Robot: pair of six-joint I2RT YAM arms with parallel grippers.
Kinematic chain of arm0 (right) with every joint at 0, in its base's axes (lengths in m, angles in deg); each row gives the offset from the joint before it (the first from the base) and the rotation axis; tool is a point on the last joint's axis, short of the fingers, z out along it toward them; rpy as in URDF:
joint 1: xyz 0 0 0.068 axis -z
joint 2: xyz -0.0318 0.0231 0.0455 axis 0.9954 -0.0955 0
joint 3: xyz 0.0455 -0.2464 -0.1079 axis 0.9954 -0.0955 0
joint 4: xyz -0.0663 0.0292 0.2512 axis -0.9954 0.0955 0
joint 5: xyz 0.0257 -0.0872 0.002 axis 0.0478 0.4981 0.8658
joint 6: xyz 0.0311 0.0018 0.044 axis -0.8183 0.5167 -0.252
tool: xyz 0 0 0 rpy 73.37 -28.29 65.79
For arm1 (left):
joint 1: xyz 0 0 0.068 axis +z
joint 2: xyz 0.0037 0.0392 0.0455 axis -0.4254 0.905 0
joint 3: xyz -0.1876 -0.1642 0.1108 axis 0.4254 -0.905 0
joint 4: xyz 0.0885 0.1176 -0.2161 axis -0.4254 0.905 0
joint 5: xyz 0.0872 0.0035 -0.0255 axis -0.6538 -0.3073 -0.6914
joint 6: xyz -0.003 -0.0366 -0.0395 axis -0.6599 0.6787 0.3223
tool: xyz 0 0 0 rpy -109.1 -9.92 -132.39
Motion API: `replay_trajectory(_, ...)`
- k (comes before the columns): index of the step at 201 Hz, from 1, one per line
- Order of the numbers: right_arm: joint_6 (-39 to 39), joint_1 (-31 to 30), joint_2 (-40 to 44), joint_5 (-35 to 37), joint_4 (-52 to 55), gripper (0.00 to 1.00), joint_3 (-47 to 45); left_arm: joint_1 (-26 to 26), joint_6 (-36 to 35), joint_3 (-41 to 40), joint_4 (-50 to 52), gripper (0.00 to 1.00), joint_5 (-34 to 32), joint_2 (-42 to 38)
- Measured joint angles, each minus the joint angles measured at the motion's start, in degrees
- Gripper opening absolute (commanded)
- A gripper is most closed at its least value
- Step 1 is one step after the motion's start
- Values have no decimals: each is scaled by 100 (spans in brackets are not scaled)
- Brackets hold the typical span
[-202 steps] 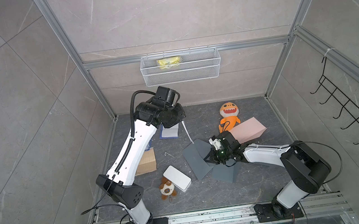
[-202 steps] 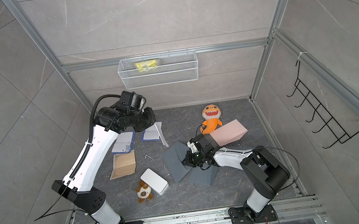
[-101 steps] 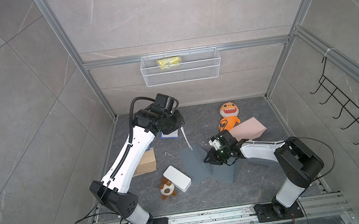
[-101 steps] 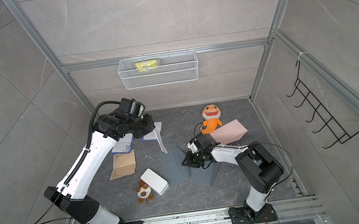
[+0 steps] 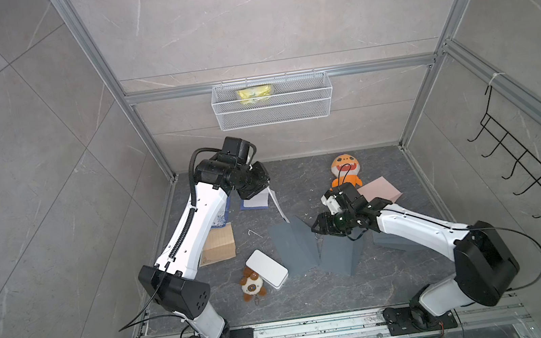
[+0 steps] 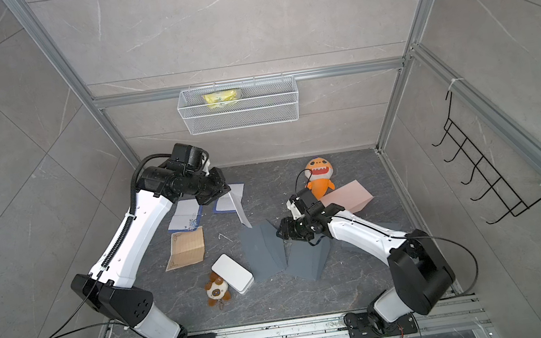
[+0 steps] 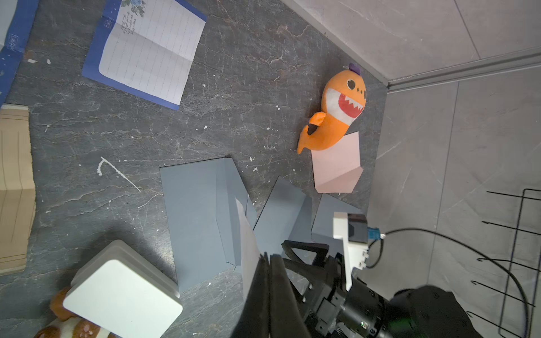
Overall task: Take the letter paper out of the envelope
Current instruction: Place the envelope at the center of the board, then unfold the letter paper.
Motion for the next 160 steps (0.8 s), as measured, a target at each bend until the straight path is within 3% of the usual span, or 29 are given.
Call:
replay_trajectory(35, -1381, 57, 553, -131, -1102, 72, -50, 426, 461, -166, -592, 0, 726, -15)
replay_trajectory(95, -3687, 55, 520, -256, -2951, 68, -286, 645, 1209, -431, -1488, 0, 1572, -15)
replay_trajectory(160, -4715, 55, 337, -238, -3748, 49, -289, 640, 1585, -739, -1967, 0, 1773, -17)
